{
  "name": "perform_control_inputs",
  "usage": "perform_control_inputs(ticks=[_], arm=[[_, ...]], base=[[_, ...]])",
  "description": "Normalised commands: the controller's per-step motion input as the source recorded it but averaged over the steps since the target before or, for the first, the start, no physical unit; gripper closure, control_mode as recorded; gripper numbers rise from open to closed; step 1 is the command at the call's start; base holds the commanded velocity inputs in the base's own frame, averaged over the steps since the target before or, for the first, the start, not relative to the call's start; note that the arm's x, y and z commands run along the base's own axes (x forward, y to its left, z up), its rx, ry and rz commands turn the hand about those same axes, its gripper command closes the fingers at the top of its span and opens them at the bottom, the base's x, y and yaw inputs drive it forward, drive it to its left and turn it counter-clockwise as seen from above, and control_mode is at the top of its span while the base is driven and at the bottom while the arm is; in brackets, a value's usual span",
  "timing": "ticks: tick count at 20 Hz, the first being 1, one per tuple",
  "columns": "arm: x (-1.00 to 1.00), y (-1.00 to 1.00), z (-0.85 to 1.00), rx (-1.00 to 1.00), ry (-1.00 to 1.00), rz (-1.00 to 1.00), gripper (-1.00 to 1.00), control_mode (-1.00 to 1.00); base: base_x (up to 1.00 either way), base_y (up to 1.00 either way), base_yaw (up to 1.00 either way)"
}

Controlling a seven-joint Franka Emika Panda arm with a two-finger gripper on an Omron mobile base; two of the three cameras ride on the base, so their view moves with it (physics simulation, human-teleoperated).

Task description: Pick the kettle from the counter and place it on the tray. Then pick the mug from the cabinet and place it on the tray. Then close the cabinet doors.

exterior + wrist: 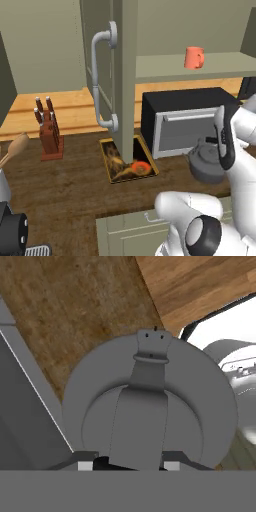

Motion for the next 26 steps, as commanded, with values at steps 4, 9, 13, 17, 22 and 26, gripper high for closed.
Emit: perform_control_inputs(ticks=[4,9,13,17,22,26], arm=[[-0.45,0.93,0.28,-0.07,-0.06,-0.19,1.0,-1.0],[-0.22,1.0,0.36,-0.02,-0.12,-0.06,1.0,-1.0],[-0.01,0.98,0.4,0.0,-0.09,0.0,1.0,-1.0],[0.0,0.76,0.2,0.0,-0.07,-0.04,1.0,-1.0],[0.12,0.37,0.03,0.0,0.02,-0.06,1.0,-1.0],[0.29,0.25,-0.01,0.0,0.01,-0.01,1.0,-1.0]], base=[[0.0,0.0,0.0],[0.0,0.0,0.0],[0.0,0.0,0.0],[0.0,0.0,0.0],[0.0,0.0,0.0],[0.0,0.0,0.0]])
